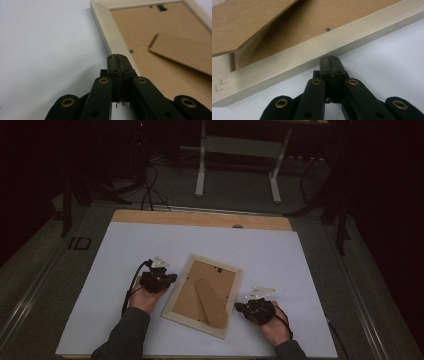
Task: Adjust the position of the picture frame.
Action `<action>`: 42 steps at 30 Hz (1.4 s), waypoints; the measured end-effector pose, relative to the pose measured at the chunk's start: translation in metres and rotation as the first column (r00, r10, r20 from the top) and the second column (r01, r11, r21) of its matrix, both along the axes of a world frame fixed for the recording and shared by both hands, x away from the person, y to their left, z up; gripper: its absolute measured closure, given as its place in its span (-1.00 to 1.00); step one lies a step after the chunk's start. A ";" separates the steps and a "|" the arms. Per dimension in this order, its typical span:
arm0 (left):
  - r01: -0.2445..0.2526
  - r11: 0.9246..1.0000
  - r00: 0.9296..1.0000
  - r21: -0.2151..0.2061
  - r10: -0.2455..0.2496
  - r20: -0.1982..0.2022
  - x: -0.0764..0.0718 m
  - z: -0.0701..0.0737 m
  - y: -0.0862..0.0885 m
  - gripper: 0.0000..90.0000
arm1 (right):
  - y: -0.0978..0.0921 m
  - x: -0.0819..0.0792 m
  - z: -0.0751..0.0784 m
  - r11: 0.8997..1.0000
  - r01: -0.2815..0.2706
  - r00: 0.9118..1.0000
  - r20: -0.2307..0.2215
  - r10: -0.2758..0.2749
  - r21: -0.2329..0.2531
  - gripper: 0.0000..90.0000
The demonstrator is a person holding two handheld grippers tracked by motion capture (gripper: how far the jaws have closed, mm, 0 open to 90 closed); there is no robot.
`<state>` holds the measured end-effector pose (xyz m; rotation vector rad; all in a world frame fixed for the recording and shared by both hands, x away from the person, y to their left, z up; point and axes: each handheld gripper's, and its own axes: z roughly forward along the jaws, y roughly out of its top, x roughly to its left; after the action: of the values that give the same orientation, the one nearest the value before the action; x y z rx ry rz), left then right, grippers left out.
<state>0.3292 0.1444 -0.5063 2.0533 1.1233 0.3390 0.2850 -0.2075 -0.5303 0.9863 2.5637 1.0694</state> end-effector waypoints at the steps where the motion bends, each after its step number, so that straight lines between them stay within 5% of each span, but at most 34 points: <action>1: 0.007 1.000 1.000 0.003 -0.007 0.005 -0.004 0.001 0.001 1.00 | -0.001 0.001 0.001 1.000 0.007 1.000 0.001 -0.007 -0.002 1.00; 6: 0.005 1.000 1.000 -0.021 -0.004 0.018 -0.020 0.003 0.008 1.00 | -0.008 0.007 0.005 0.999 0.042 0.999 0.024 -0.042 0.004 1.00; 18: 0.000 0.995 1.000 -0.097 -0.003 -0.022 -0.059 -0.010 0.024 1.00 | -0.017 0.036 0.022 0.993 0.114 0.990 0.078 -0.115 0.019 1.00; 42: 0.098 0.993 0.995 -0.059 -0.098 -0.006 -0.102 -0.018 0.016 1.00 | -0.005 0.099 0.020 0.973 0.225 0.969 0.095 -0.228 0.045 1.00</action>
<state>0.2271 0.1603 -0.5240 2.0511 1.0216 0.2456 0.3837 -0.2124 -0.5100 1.1701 2.2946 1.0720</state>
